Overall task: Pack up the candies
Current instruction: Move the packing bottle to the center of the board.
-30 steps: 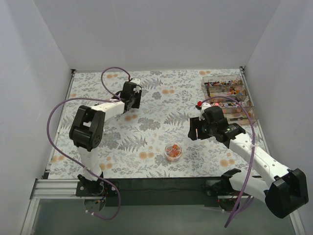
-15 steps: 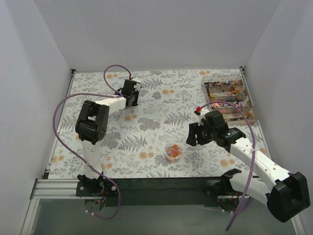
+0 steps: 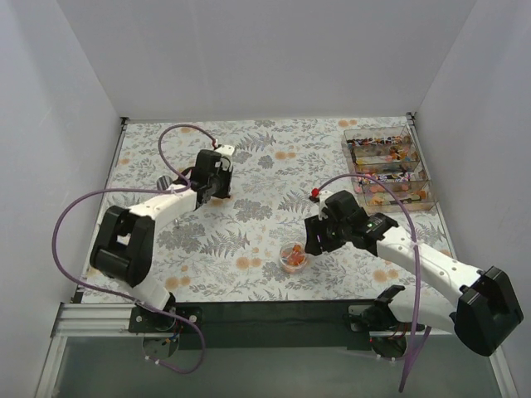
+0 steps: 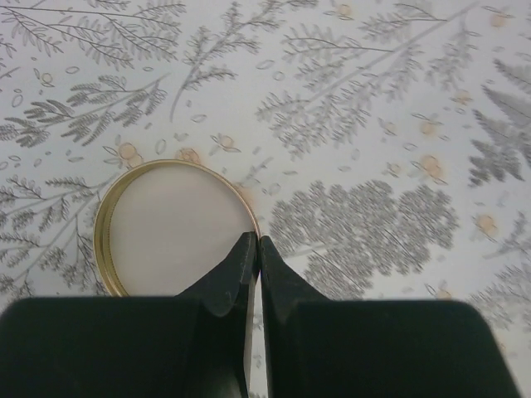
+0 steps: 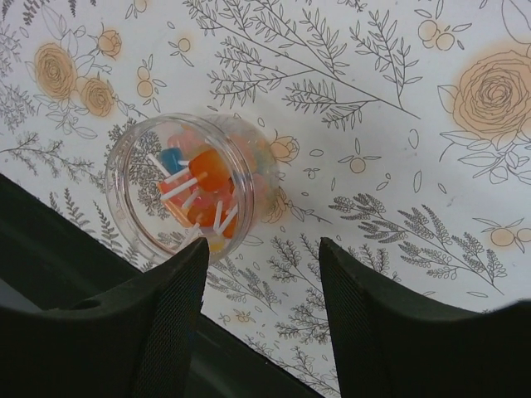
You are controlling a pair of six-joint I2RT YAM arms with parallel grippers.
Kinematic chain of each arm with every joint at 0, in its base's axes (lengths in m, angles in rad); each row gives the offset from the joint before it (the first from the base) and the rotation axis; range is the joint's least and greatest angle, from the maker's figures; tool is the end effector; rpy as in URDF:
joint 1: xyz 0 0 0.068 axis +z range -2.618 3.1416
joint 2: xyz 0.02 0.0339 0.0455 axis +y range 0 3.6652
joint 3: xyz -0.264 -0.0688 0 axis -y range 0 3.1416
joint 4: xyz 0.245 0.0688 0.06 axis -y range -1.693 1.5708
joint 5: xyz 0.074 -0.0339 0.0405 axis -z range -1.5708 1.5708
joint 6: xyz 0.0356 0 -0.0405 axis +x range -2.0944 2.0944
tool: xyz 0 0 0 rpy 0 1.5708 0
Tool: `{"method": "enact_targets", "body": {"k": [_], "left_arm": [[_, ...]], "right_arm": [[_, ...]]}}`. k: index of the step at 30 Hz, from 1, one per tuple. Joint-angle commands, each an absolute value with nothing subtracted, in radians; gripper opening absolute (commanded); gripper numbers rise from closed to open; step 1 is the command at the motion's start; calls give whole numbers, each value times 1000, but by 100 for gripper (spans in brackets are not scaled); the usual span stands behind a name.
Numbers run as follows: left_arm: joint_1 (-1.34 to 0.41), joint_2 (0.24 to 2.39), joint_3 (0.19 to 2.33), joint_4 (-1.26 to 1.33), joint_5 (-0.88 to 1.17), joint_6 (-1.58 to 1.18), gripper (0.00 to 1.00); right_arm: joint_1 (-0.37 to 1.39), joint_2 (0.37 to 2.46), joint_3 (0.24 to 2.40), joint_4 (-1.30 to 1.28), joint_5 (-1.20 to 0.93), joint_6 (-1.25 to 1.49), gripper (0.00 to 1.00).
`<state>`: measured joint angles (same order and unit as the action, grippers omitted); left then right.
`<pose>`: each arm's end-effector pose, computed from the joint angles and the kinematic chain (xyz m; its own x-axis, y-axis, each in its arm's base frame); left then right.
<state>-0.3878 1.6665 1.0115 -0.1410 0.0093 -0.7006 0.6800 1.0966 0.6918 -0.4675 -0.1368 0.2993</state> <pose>0.3264 -0.1337 0.1963 -0.7533 -0.3886 -0.5305 -0.1328 0.8800 -0.4561 0.1669 0.1412 0.2234 -0.7728 -0.2493 -0.5837 -0.4848 0.8254 0.2894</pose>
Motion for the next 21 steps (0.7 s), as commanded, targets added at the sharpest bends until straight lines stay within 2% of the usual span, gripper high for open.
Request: {"method": "enact_targets", "body": {"k": [1,7,9,10,12,13,15,16,21], "left_arm": [[-417,1495,922,-146,60,-741,0],[-426,1322,778,-115,12,-739,0],[-426,1287,743,-71,-26,-729,0],[-426,1282,726,-58,-37,-724,0],[-426,1289,742,-74,-46,-715,0],[-426,1290,750,-74,-52,-709,0],[-426,1295,753,-74,-69,-703,0],[-426,1295,758,-77,-69,-704,0],[-426,1287,758,-78,-52,-712,0]], "right_arm": [[715,1153,761,-456,-40,339,61],[770,1284,811,-454,74,360,54],[784,1319,841,-457,104,360,47],[787,1354,848,-456,110,359,39],[795,1383,882,-454,127,354,32],[796,1411,897,-454,127,350,22],[805,1431,955,-462,139,342,13],[810,1446,974,-466,156,342,4],[828,1512,1069,-472,264,351,1]]}}
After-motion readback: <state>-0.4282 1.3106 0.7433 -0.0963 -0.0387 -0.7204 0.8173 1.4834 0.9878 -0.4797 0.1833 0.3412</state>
